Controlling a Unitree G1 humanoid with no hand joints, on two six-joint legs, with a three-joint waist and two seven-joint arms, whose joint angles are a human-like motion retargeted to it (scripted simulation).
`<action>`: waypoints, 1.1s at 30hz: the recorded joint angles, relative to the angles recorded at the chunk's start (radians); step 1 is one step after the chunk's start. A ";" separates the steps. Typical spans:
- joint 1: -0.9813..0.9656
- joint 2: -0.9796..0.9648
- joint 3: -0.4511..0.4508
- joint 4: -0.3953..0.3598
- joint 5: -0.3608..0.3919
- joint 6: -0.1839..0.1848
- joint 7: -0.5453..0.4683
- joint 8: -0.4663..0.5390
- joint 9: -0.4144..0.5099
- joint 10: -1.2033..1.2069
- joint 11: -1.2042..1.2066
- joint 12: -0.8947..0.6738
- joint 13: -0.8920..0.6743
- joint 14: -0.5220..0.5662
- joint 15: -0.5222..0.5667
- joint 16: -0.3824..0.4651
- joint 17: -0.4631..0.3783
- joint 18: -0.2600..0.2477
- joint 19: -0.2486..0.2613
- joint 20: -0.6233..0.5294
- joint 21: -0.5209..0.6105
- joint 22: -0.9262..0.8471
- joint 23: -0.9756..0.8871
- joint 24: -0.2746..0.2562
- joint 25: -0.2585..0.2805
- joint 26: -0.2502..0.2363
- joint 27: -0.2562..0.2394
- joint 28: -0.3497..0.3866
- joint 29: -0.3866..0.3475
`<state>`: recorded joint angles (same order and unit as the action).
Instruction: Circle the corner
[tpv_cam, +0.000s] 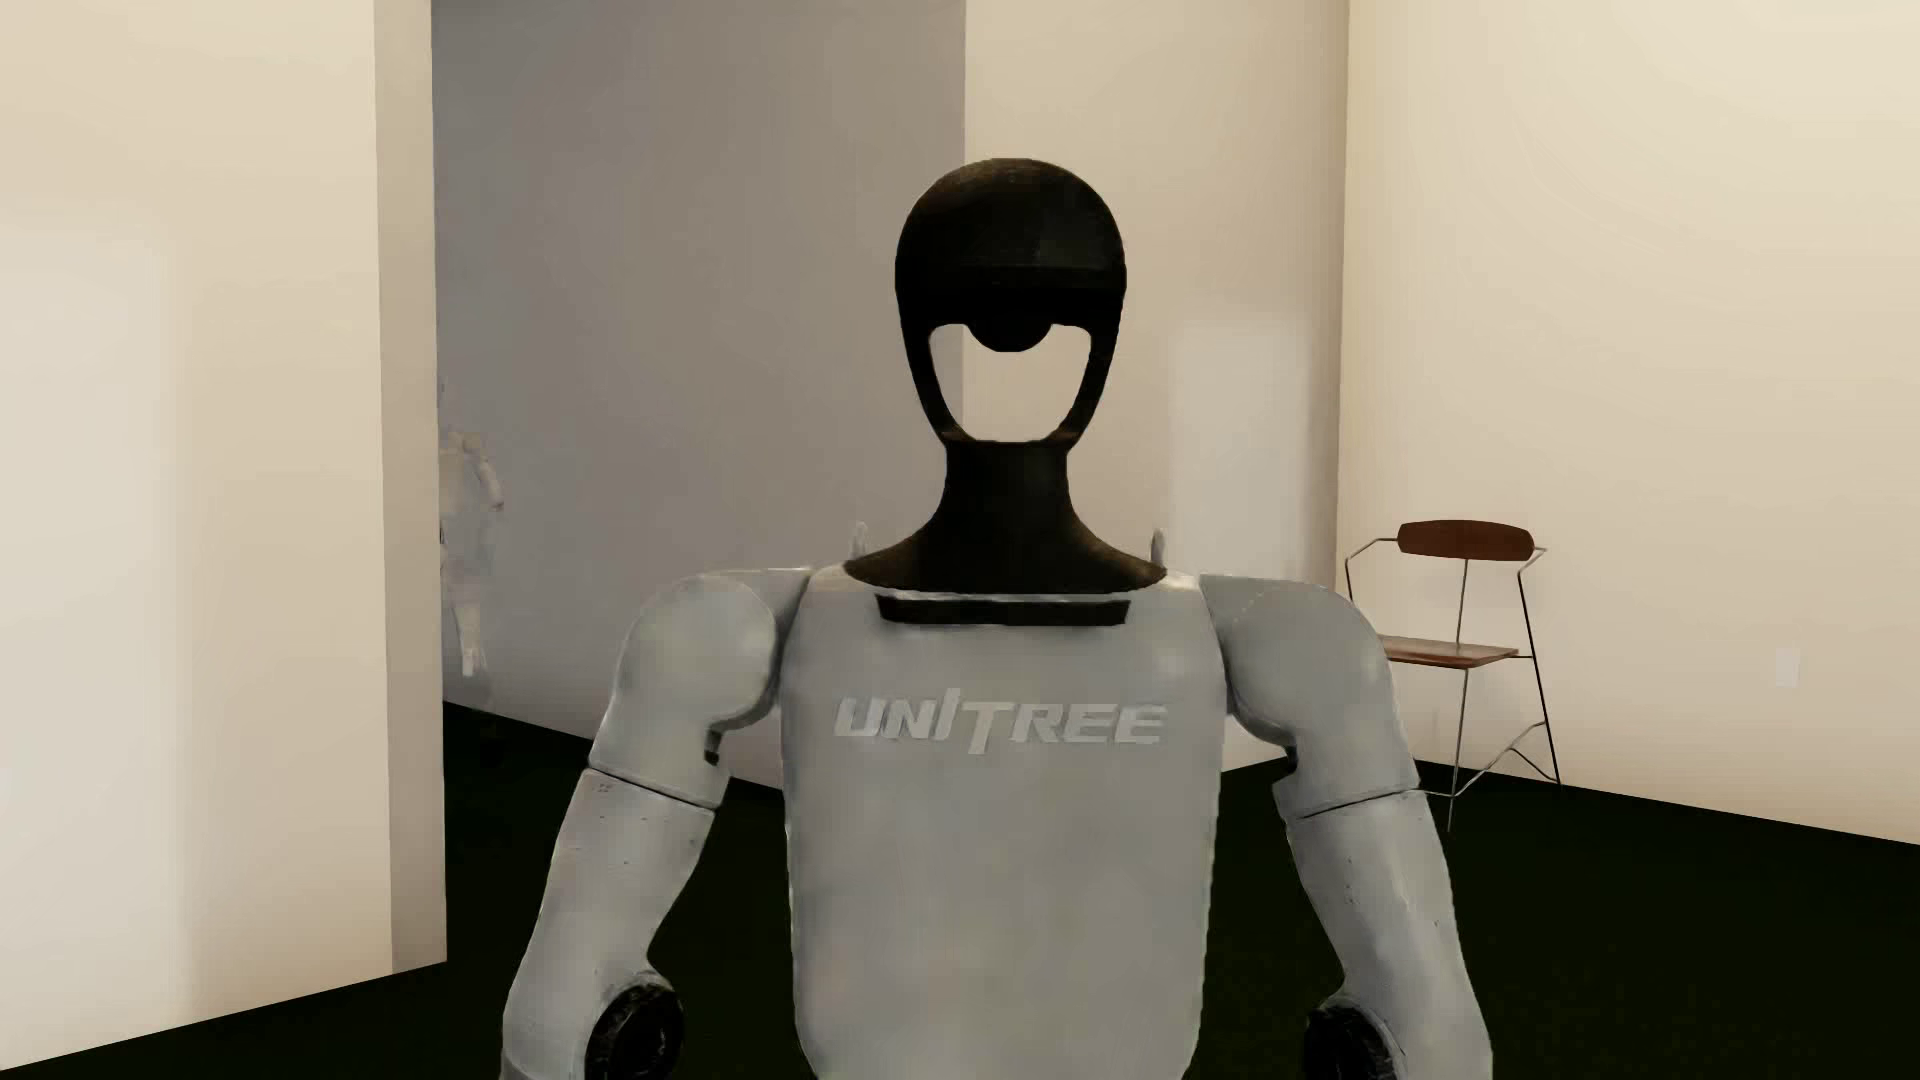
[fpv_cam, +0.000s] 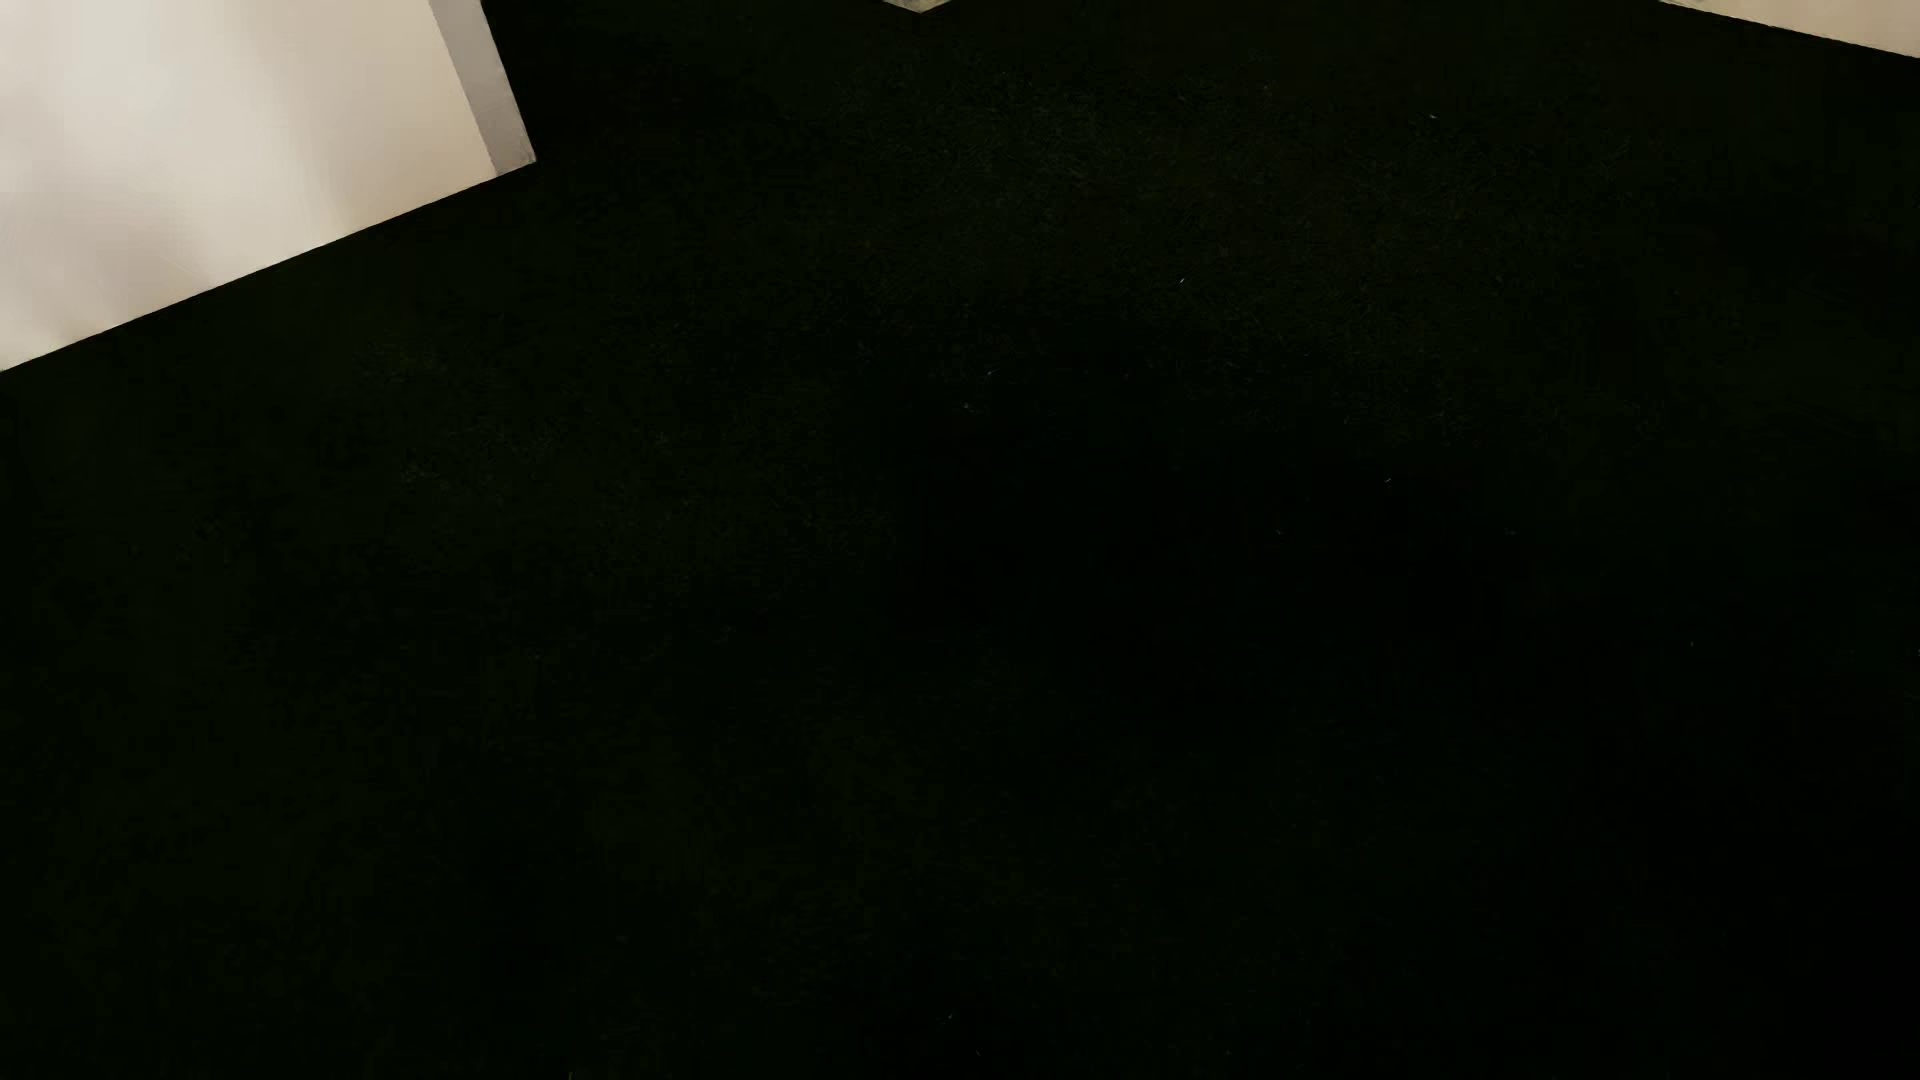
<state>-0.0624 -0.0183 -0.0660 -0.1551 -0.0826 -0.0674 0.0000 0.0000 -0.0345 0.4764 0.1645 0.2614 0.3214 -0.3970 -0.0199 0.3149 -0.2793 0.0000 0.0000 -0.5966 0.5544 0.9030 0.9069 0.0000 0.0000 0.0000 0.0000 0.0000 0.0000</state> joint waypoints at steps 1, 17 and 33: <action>0.015 -0.033 0.039 -0.017 0.004 0.001 0.000 0.000 -0.001 -0.053 0.349 -0.005 -0.013 0.005 -0.093 0.001 -0.003 0.000 0.000 0.006 -0.032 0.029 -0.008 0.000 0.000 0.000 0.000 0.000 0.000; 0.012 -0.125 0.019 -0.054 0.001 -0.003 0.000 0.000 0.046 -0.032 0.509 -0.088 -0.086 0.139 -0.257 -0.003 -0.033 0.000 0.000 -0.043 -0.103 -0.041 -0.069 0.000 0.000 0.000 0.000 0.000 0.000; 0.376 -0.550 -0.258 0.083 0.017 0.075 0.000 0.000 0.101 0.096 0.732 -0.140 -0.004 0.236 -0.217 0.024 -0.057 0.000 0.000 -0.104 -0.049 -0.008 0.123 0.000 0.000 0.000 0.000 0.000 0.000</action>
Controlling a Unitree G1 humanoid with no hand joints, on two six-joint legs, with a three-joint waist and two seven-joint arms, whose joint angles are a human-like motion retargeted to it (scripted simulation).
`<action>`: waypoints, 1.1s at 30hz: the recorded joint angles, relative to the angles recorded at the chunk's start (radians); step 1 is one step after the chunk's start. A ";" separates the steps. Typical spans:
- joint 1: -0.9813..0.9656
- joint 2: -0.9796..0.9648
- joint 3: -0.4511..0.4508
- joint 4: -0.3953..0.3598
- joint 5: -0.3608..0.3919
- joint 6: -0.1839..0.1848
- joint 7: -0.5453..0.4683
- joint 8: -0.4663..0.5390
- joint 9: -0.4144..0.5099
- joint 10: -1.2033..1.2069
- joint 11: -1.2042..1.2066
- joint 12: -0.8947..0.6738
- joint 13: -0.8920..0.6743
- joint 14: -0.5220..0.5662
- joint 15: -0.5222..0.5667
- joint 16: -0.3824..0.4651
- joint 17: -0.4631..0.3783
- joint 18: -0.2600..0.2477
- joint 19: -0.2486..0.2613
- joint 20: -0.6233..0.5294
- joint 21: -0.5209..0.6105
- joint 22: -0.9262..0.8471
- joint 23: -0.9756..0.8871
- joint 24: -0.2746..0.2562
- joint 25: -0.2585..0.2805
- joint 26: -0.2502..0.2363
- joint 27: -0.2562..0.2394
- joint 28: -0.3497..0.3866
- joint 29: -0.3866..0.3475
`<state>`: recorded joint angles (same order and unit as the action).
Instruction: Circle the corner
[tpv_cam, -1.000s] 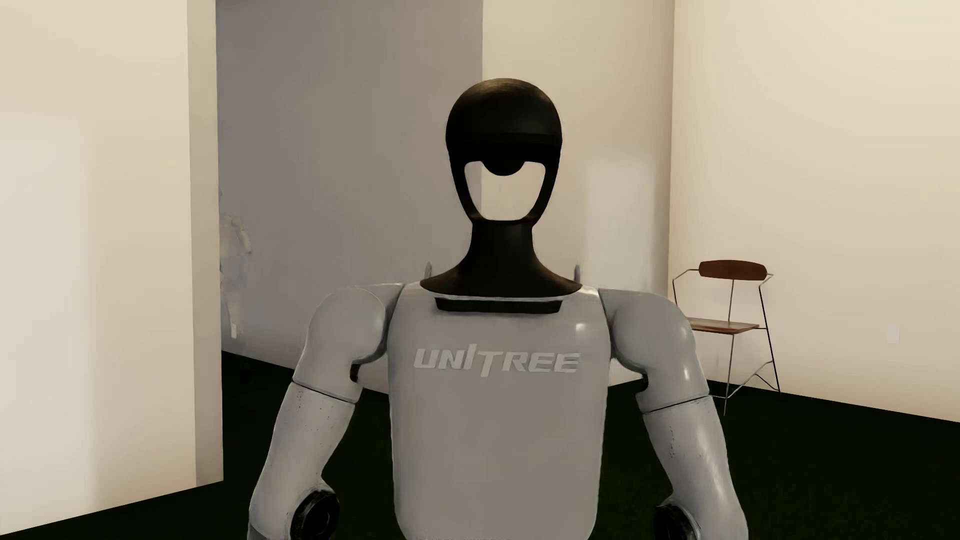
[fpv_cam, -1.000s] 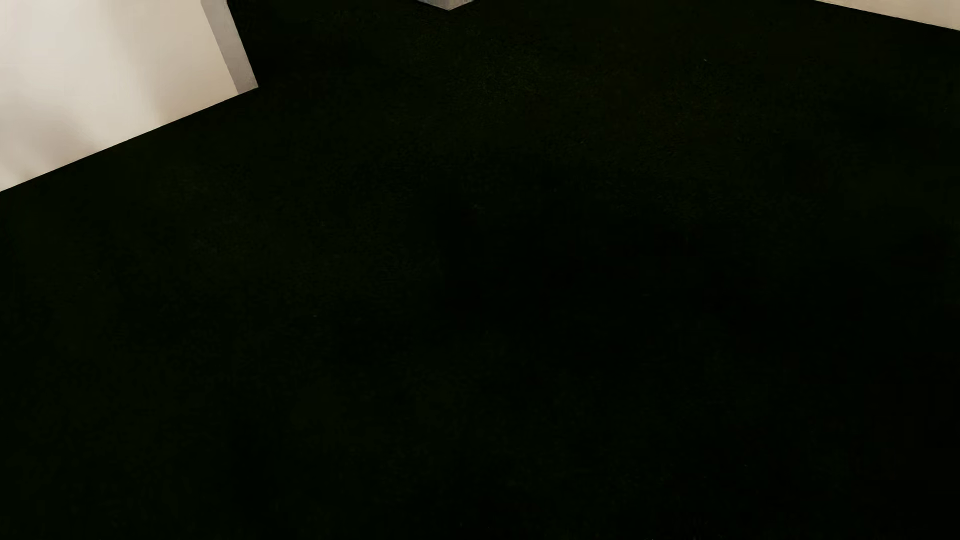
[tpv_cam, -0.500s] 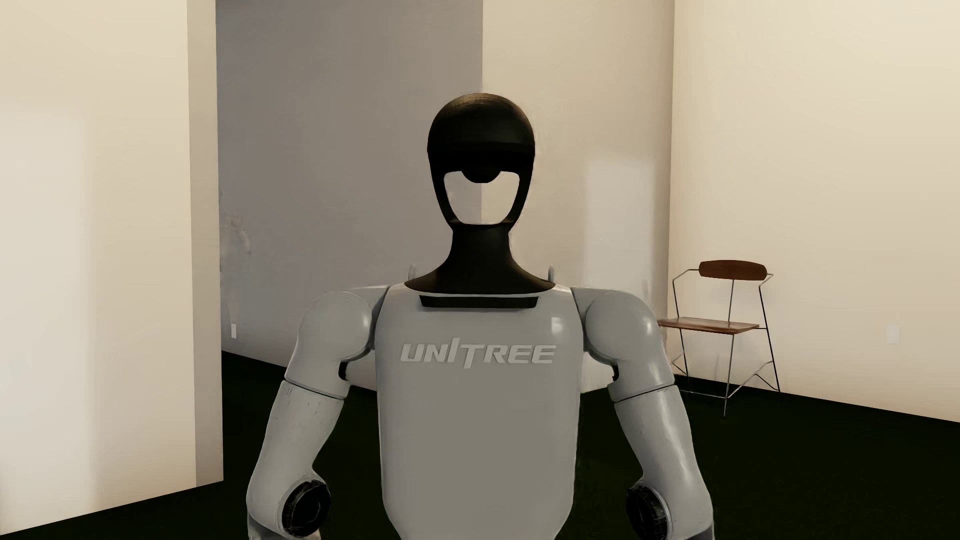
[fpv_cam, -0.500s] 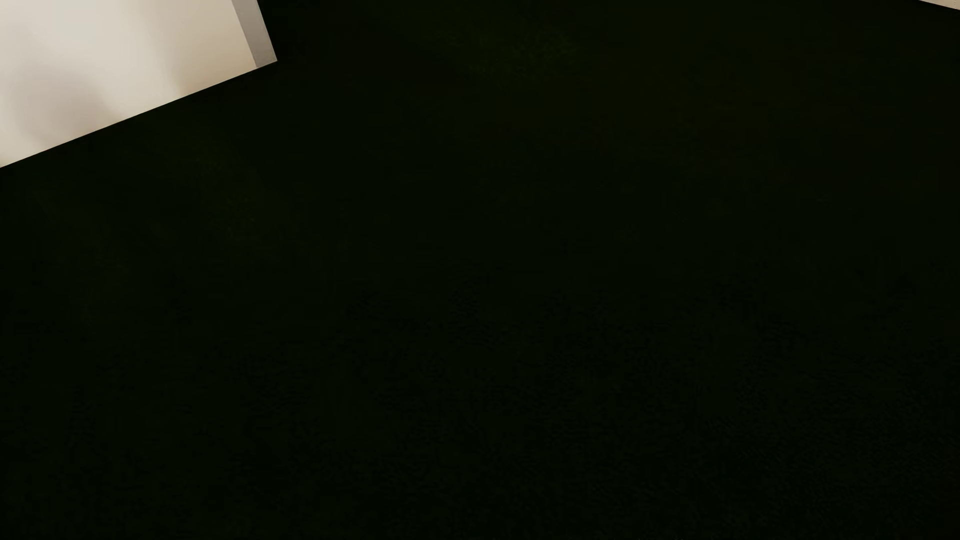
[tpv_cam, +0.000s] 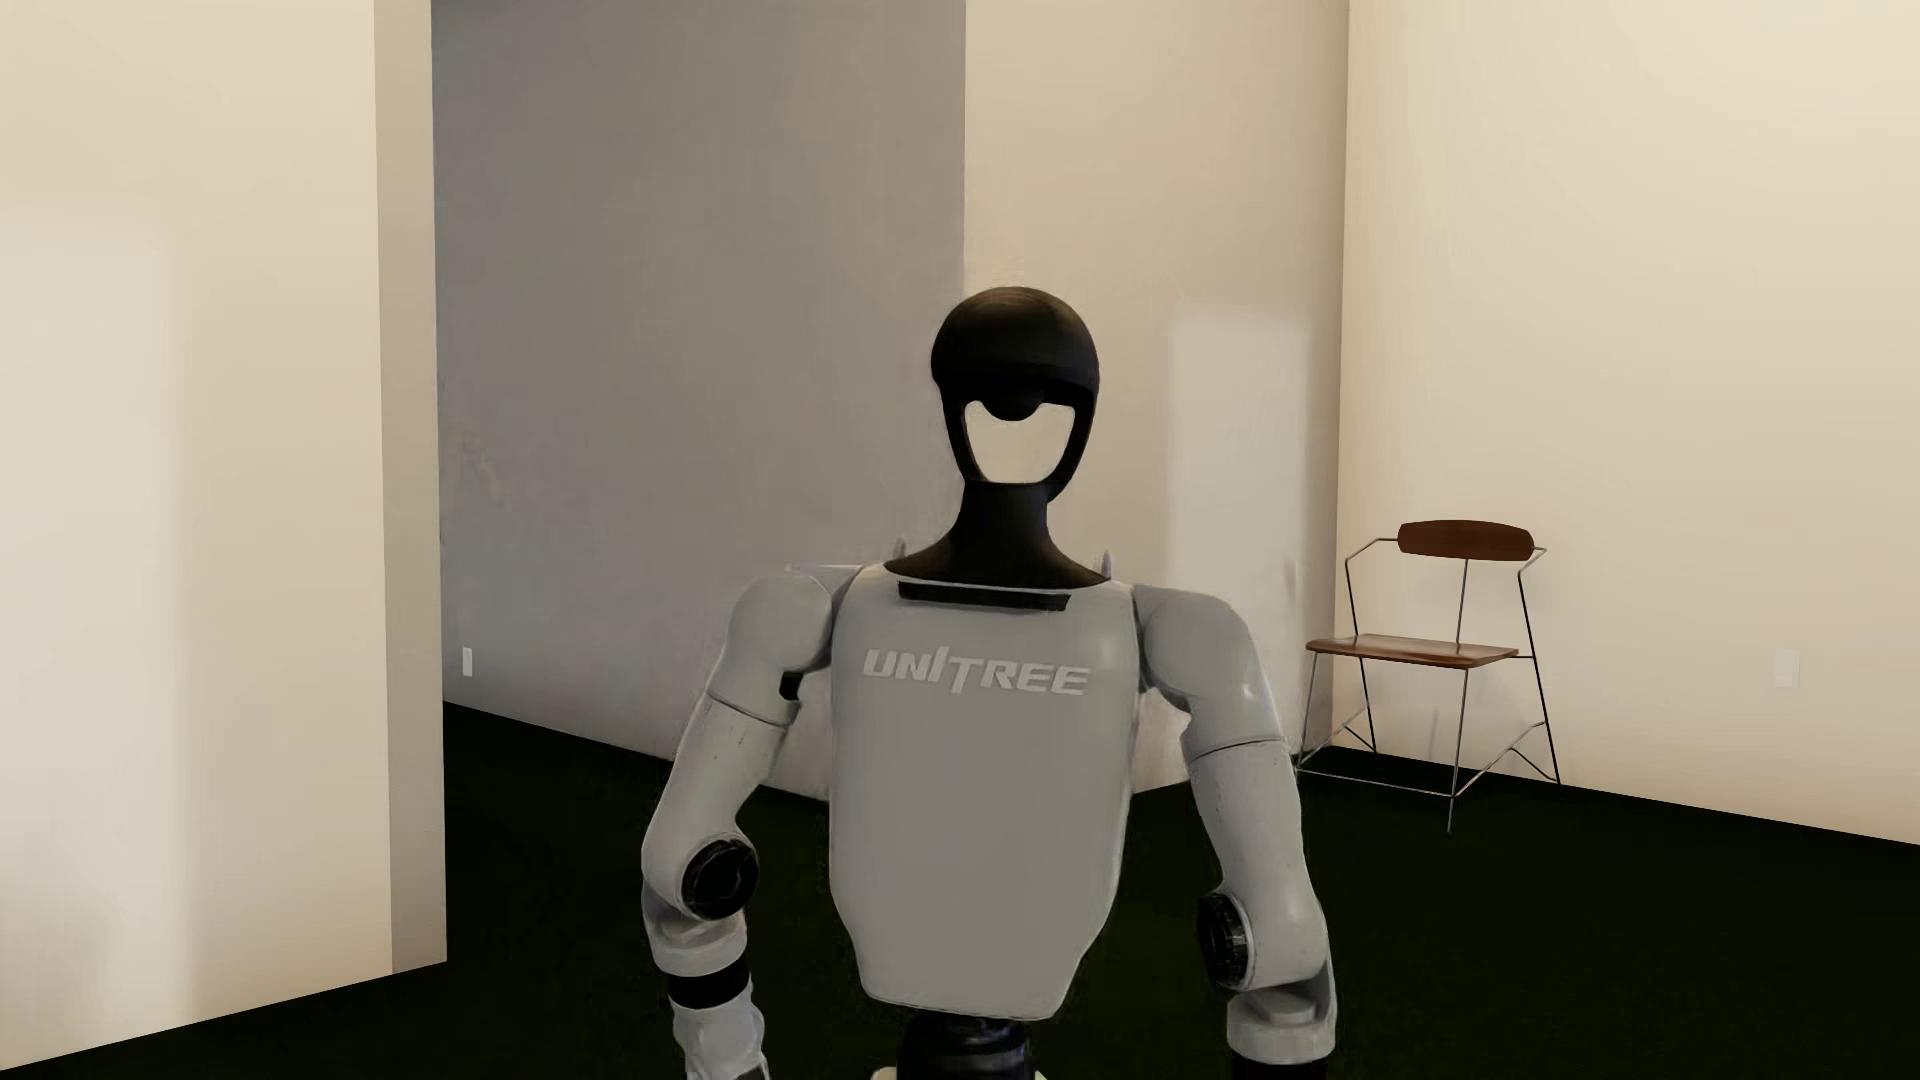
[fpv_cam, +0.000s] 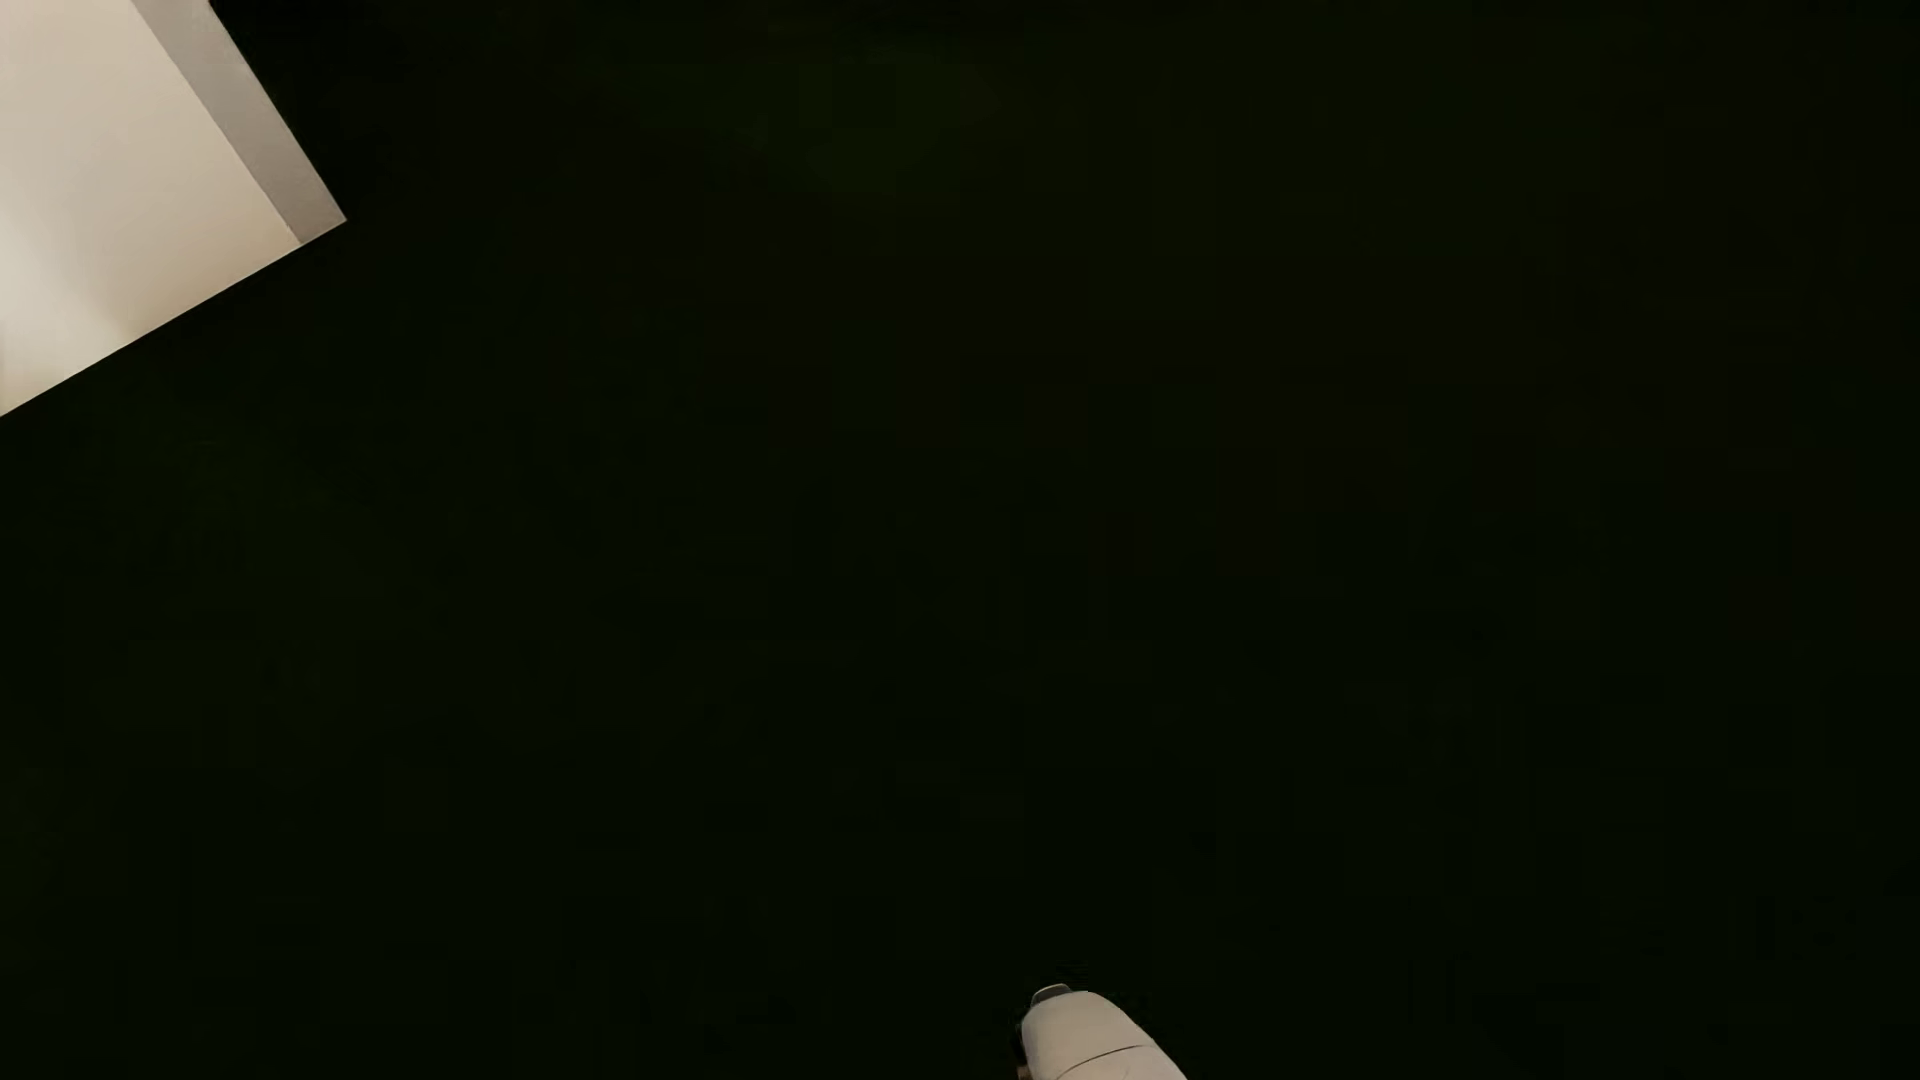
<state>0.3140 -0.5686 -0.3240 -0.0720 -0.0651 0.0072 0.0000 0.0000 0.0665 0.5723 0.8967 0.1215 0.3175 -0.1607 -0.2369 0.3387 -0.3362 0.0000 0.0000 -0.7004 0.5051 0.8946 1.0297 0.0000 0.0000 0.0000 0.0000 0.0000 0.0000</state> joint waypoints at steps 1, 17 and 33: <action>-0.094 0.036 0.019 0.002 -0.003 -0.013 0.000 0.000 -0.018 0.180 0.009 0.024 -0.001 0.168 -0.041 0.003 0.005 0.000 0.000 -0.012 -0.003 0.011 0.001 0.000 0.000 0.000 0.000 0.000 0.000; -0.832 0.757 0.486 -0.121 -0.054 -0.144 0.000 0.000 0.012 0.111 0.042 0.179 -0.115 0.428 0.349 0.022 -0.002 0.000 0.000 -0.015 -0.085 0.040 -0.180 0.000 0.000 0.000 0.000 0.000 0.000; -0.183 0.190 0.075 0.033 0.050 0.003 0.000 0.000 -0.009 0.562 -0.100 0.033 0.013 0.280 0.075 0.013 0.003 0.000 0.000 0.187 -0.043 -0.093 -0.011 0.000 0.000 0.000 0.000 0.000 0.000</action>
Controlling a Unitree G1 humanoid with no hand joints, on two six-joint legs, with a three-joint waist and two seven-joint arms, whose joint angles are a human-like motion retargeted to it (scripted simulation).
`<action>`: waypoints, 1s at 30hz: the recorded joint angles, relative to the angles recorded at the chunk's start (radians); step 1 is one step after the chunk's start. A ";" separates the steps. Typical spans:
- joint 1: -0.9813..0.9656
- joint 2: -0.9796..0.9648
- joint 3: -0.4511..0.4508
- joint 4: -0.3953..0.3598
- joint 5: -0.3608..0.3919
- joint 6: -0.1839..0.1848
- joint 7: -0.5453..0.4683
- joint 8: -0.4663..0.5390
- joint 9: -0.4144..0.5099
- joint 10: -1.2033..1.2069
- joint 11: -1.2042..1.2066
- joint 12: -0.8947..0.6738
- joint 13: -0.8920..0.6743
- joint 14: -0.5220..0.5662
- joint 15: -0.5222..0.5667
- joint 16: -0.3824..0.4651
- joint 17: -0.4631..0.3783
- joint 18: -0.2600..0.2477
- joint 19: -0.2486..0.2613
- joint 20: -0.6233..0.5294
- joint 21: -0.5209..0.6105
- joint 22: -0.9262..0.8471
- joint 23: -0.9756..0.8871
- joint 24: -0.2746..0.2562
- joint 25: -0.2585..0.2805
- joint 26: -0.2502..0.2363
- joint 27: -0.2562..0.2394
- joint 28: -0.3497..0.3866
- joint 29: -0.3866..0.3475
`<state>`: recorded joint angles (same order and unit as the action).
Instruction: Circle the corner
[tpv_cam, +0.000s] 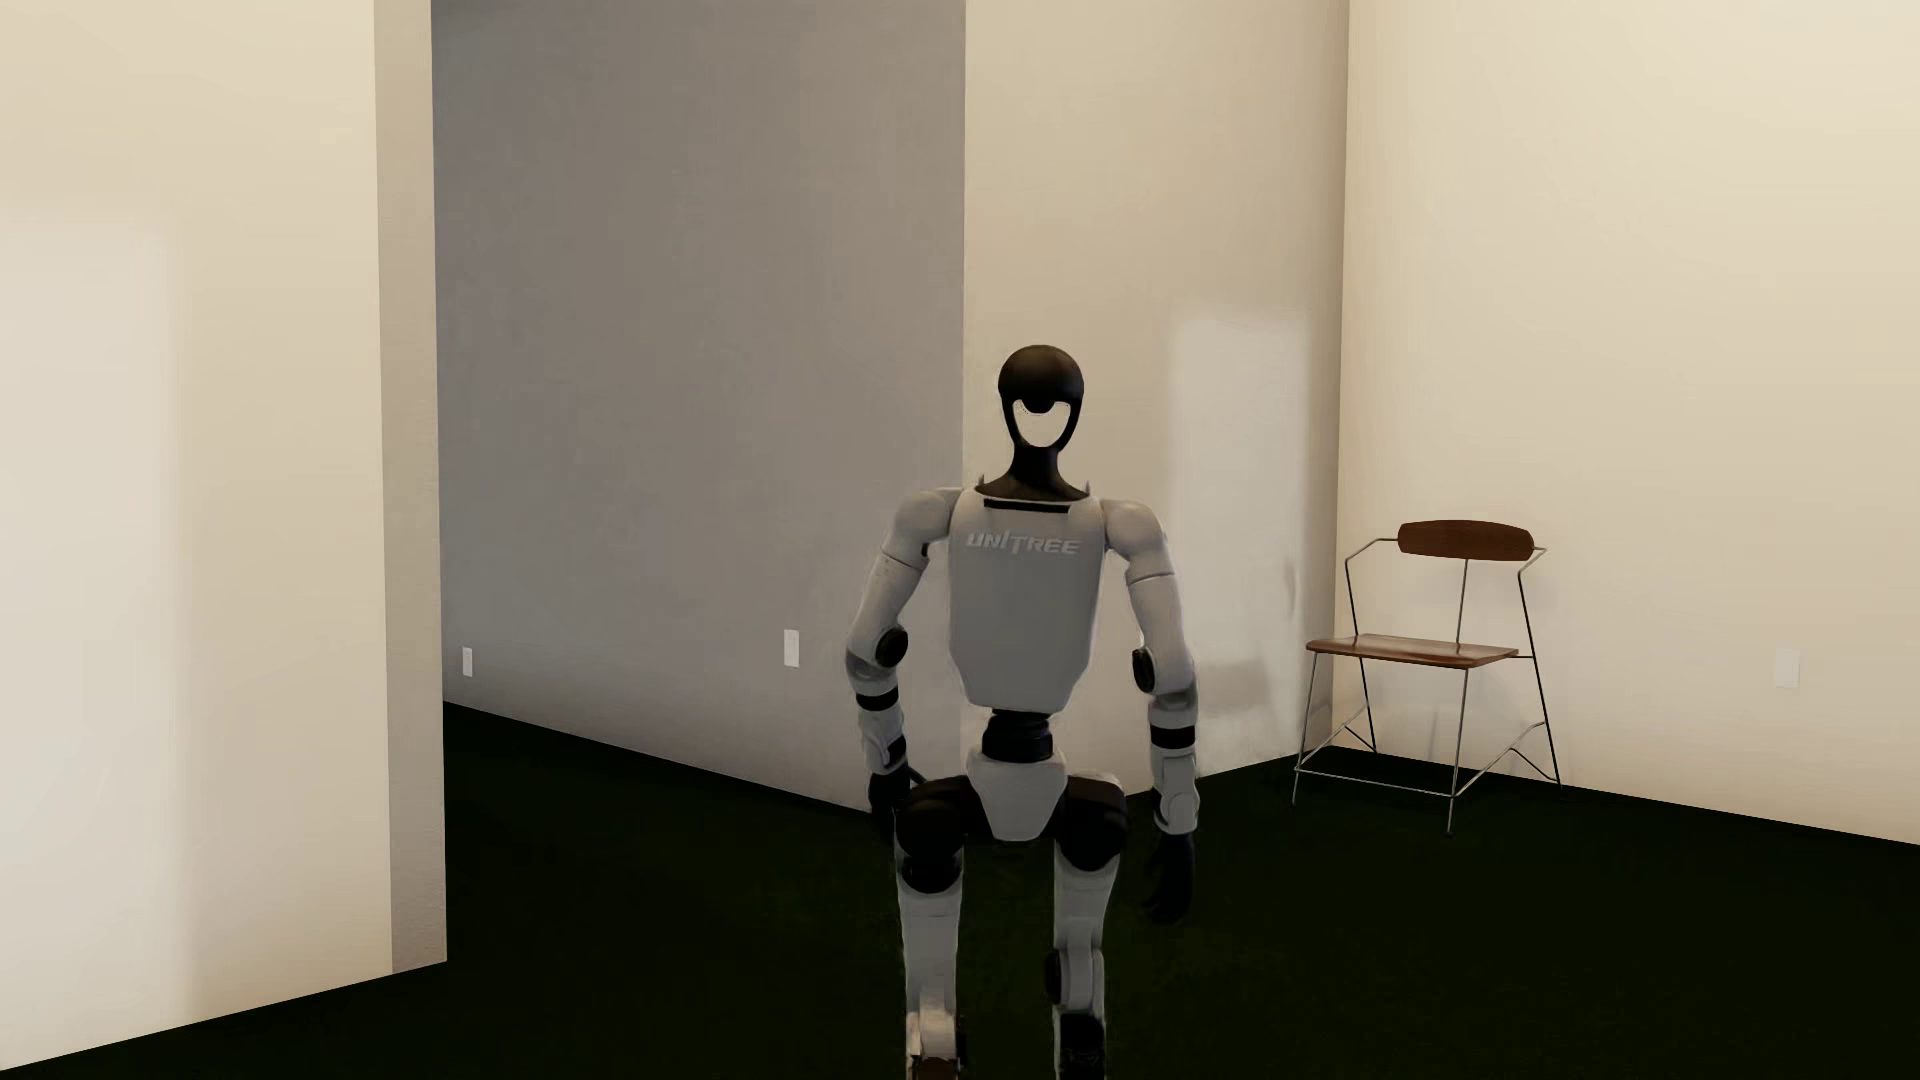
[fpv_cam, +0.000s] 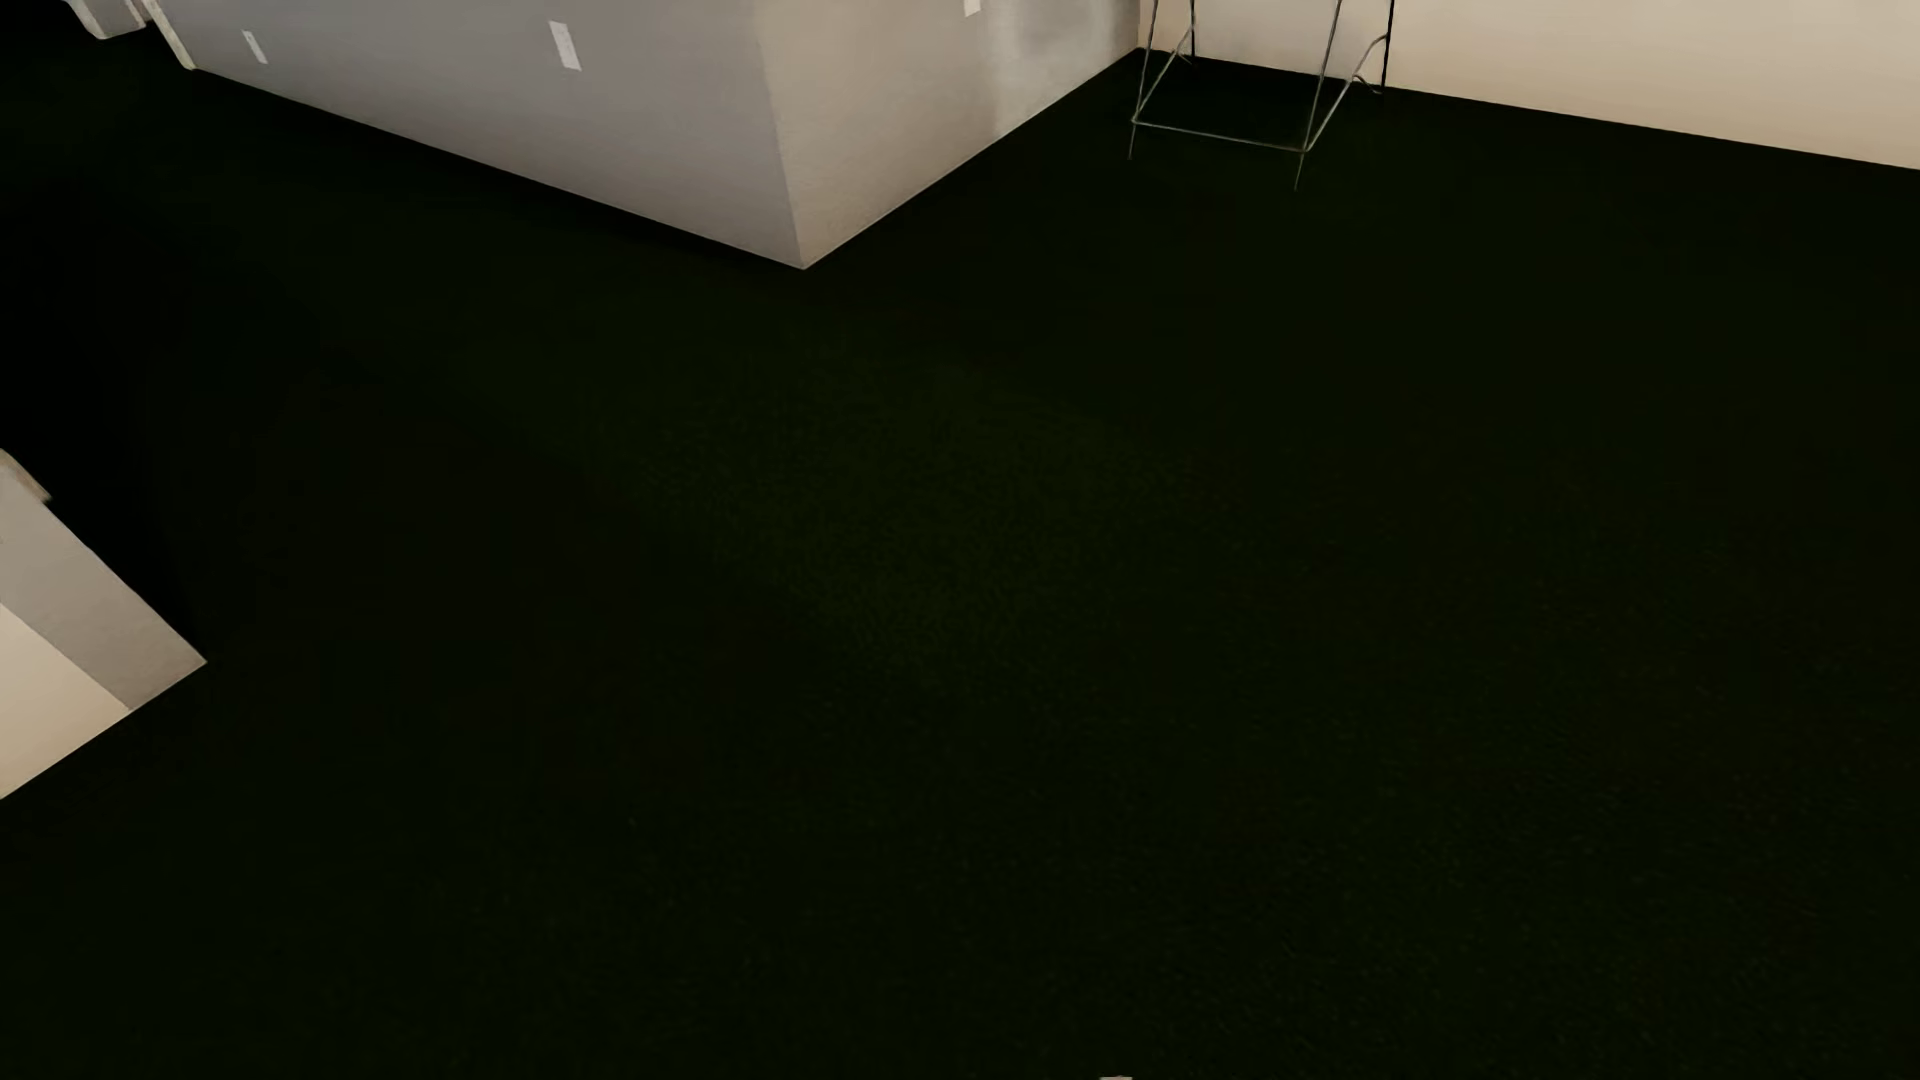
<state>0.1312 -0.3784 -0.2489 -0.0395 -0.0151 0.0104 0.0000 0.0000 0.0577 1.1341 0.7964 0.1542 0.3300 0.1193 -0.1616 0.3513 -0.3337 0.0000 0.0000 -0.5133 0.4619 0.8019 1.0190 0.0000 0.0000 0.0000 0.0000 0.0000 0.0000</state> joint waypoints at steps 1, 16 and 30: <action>-0.124 0.098 0.035 0.019 0.019 0.012 0.000 0.000 0.020 0.198 -0.037 0.005 -0.013 -0.028 -0.033 -0.008 -0.002 0.000 0.000 -0.033 0.022 0.016 -0.007 0.000 0.000 0.000 0.000 0.000 0.000; -0.214 0.160 0.163 -0.177 -0.105 -0.126 0.000 0.000 0.050 -0.580 0.444 0.124 -0.047 -0.138 -0.064 0.032 -0.028 0.000 0.000 -0.186 -0.020 0.147 -0.123 0.000 0.000 0.000 0.000 0.000 0.000; -0.415 0.287 0.134 -0.059 -0.145 -0.002 0.000 0.000 0.035 -0.052 -0.112 0.064 0.040 0.128 -0.067 -0.018 -0.019 0.000 0.000 -0.104 -0.019 0.068 -0.096 0.000 0.000 0.000 0.000 0.000 0.000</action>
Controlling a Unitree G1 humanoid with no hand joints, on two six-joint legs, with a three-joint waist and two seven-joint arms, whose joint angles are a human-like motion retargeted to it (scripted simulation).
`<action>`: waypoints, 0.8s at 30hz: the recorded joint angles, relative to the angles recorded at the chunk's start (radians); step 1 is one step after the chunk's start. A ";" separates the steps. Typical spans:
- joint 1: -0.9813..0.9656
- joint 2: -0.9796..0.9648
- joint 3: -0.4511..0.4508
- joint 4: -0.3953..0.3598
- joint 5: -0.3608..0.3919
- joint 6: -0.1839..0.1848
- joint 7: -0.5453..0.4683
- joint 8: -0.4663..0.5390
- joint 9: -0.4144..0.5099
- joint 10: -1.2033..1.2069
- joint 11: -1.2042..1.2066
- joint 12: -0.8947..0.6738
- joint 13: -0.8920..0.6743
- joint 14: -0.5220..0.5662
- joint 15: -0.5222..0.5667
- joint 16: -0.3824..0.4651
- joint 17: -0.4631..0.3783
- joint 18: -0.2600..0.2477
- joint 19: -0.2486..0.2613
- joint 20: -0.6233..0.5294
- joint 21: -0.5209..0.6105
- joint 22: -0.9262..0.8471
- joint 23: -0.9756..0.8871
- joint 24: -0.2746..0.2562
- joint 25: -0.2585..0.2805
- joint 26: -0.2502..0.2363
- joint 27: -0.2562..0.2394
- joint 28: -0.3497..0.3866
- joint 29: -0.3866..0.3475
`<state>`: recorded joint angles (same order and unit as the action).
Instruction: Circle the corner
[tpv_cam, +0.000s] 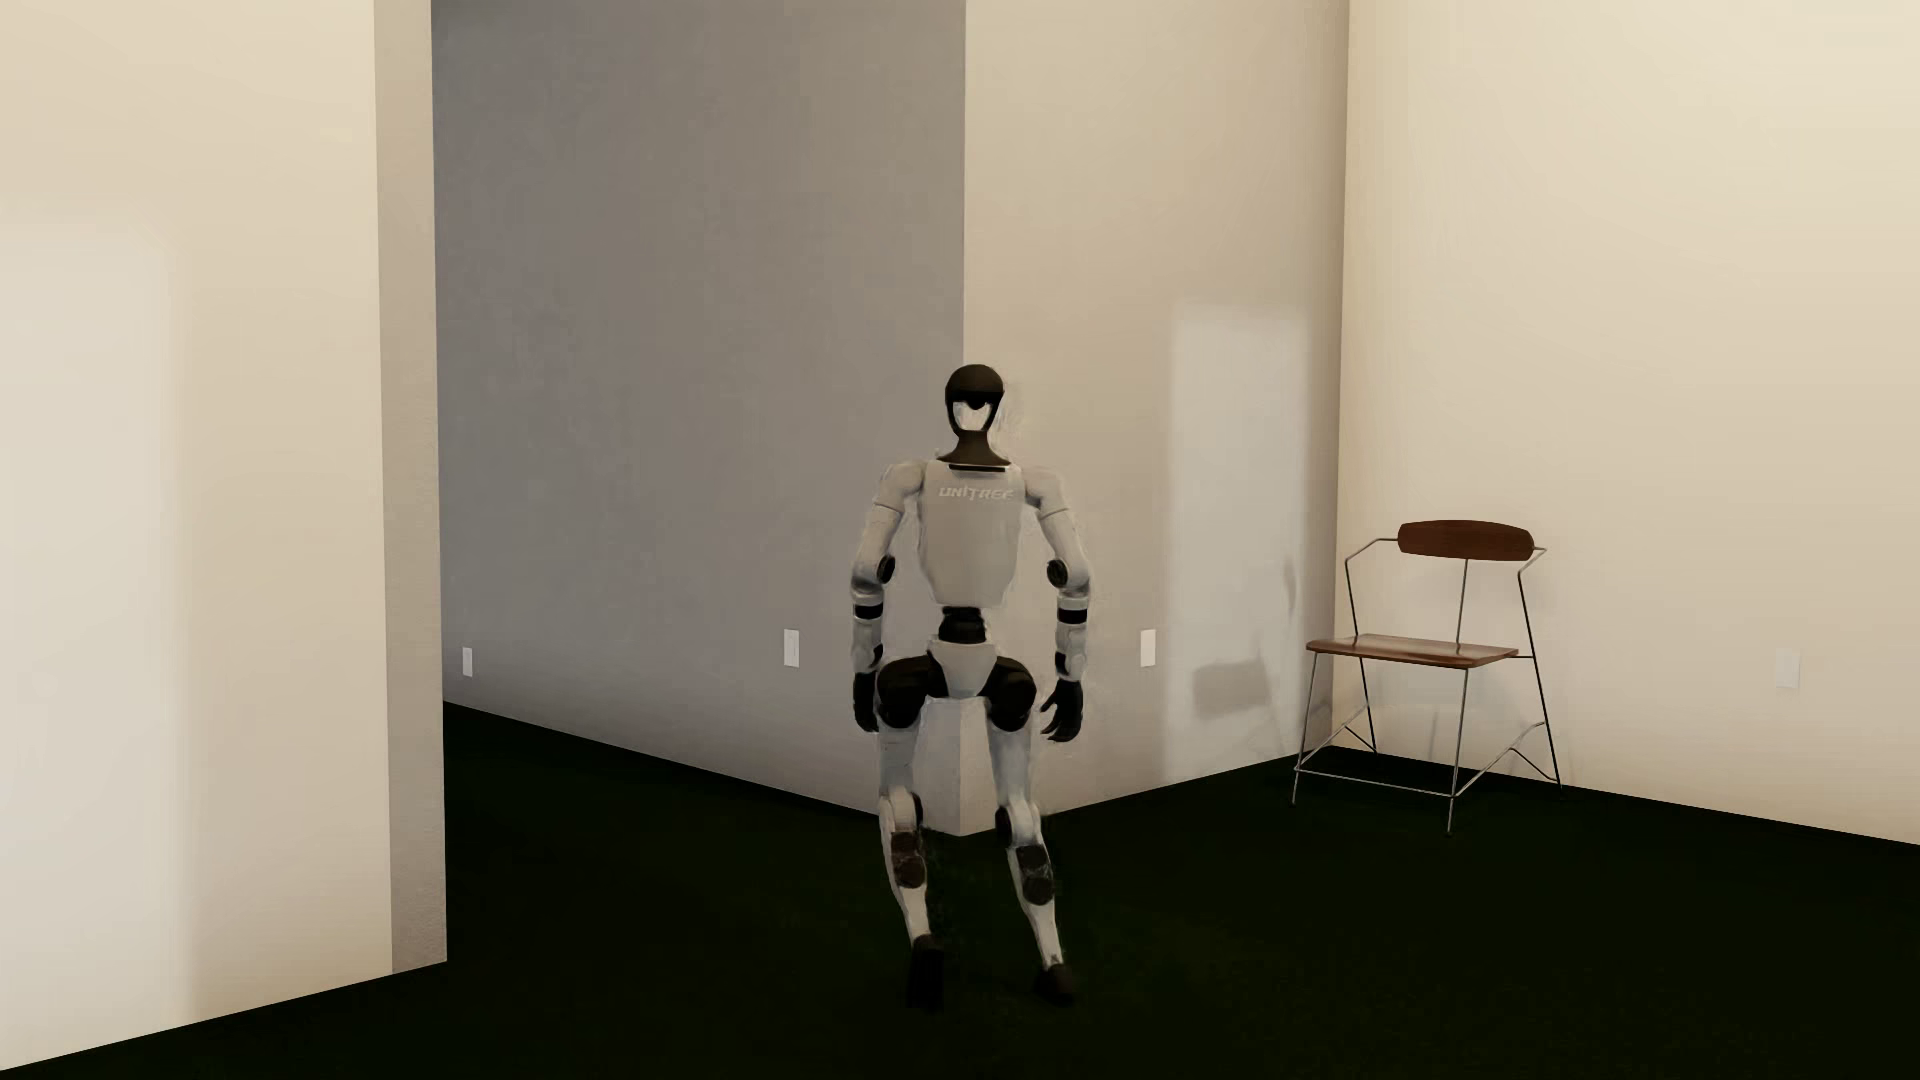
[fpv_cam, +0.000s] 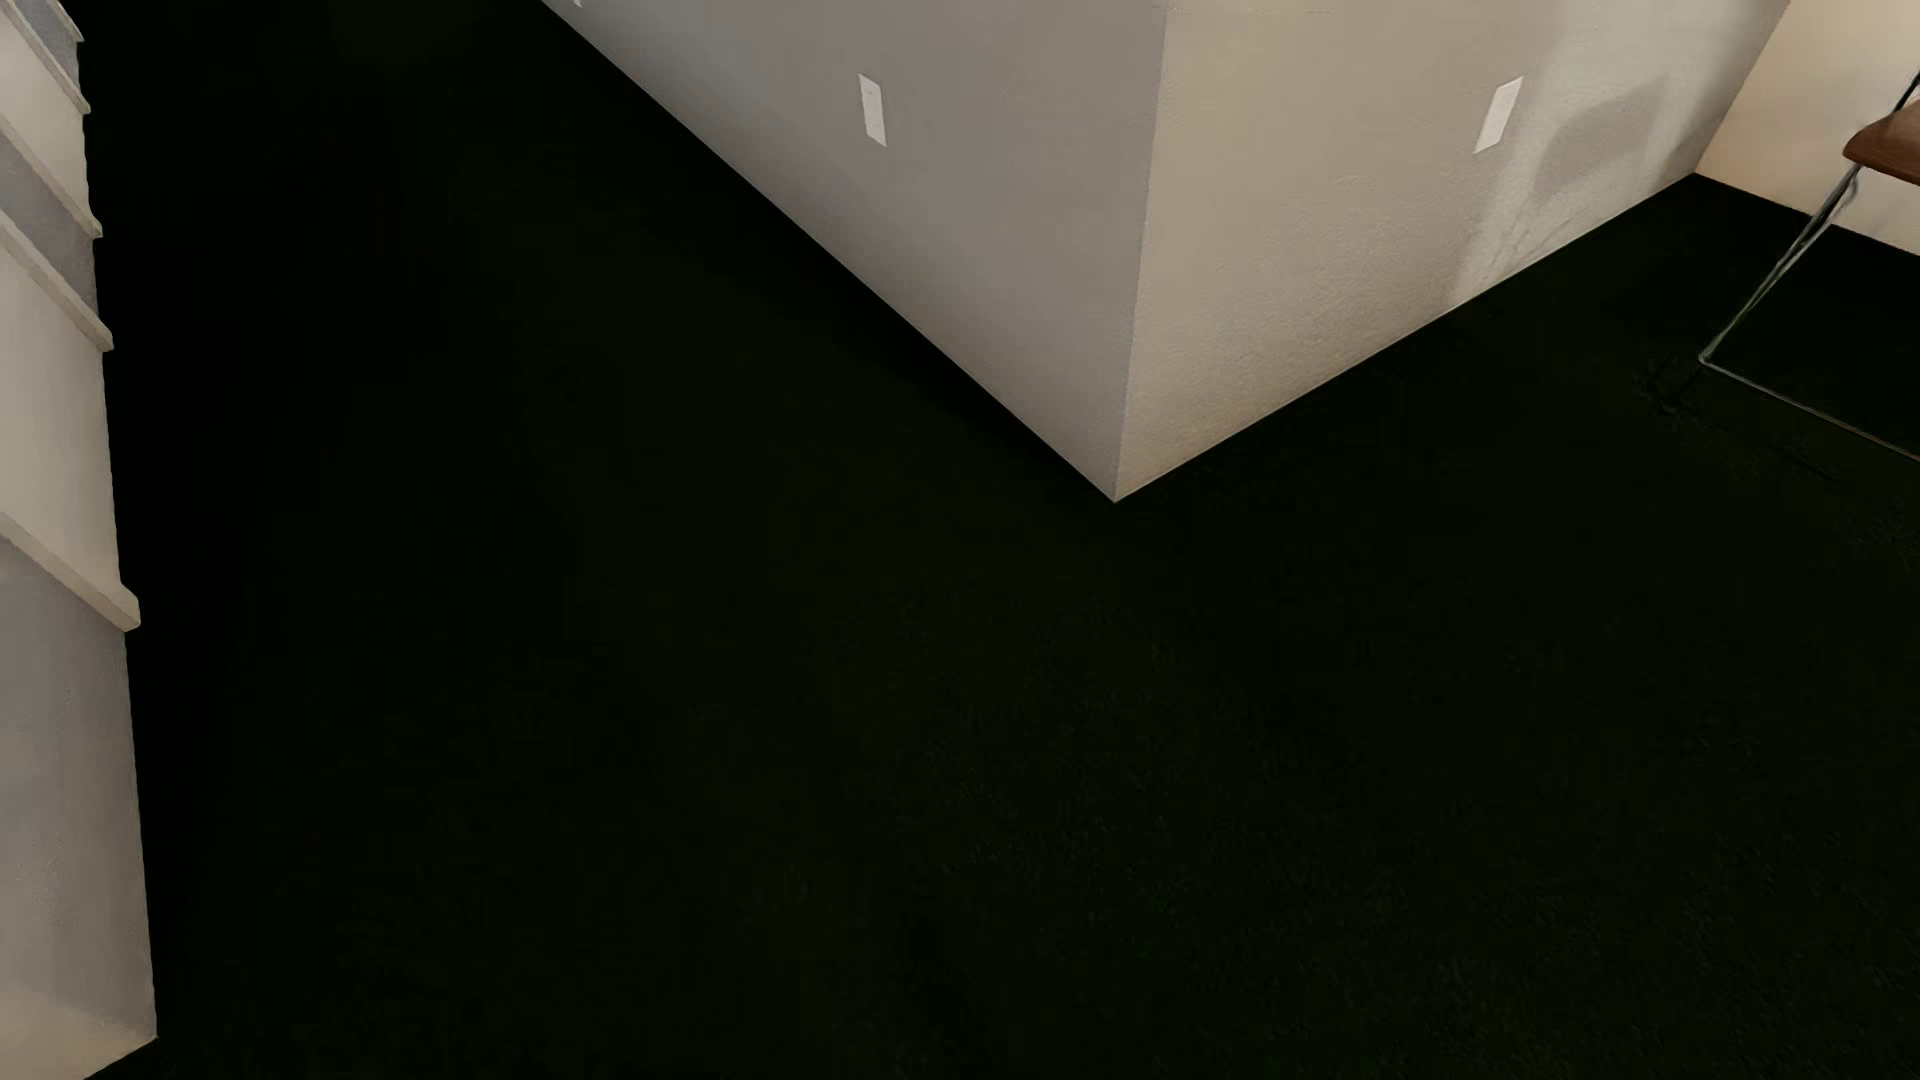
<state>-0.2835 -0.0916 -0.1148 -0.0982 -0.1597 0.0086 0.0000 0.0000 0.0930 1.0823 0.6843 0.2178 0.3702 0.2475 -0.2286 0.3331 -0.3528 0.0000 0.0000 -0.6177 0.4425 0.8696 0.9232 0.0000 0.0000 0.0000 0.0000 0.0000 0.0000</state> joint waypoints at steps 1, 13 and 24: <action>-0.089 0.092 0.052 0.008 -0.011 -0.018 0.000 0.000 -0.004 -0.119 -0.050 0.018 0.003 0.027 -0.035 -0.005 -0.001 0.000 0.000 -0.030 -0.006 0.034 -0.041 0.000 0.000 0.000 0.000 0.000 0.000; -0.163 0.065 0.204 -0.117 -0.037 -0.142 0.000 0.000 0.002 -0.342 0.626 0.116 -0.066 -0.104 0.152 0.041 -0.033 0.000 0.000 -0.061 0.016 0.151 -0.040 0.000 0.000 0.000 0.000 0.000 0.000; 0.680 -0.482 -0.218 0.044 -0.003 -0.031 0.000 0.000 -0.042 -0.555 0.016 -0.123 0.024 -0.529 0.079 0.060 -0.019 0.000 0.000 0.215 0.014 -0.297 -0.010 0.000 0.000 0.000 0.000 0.000 0.000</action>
<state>0.3962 -0.5732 -0.3332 -0.0539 -0.1630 -0.0226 0.0000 0.0000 0.0511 0.5275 0.7002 0.0952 0.3937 -0.2812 -0.1497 0.3930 -0.3716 0.0000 0.0000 -0.4024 0.4562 0.5729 0.9129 0.0000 0.0000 0.0000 0.0000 0.0000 0.0000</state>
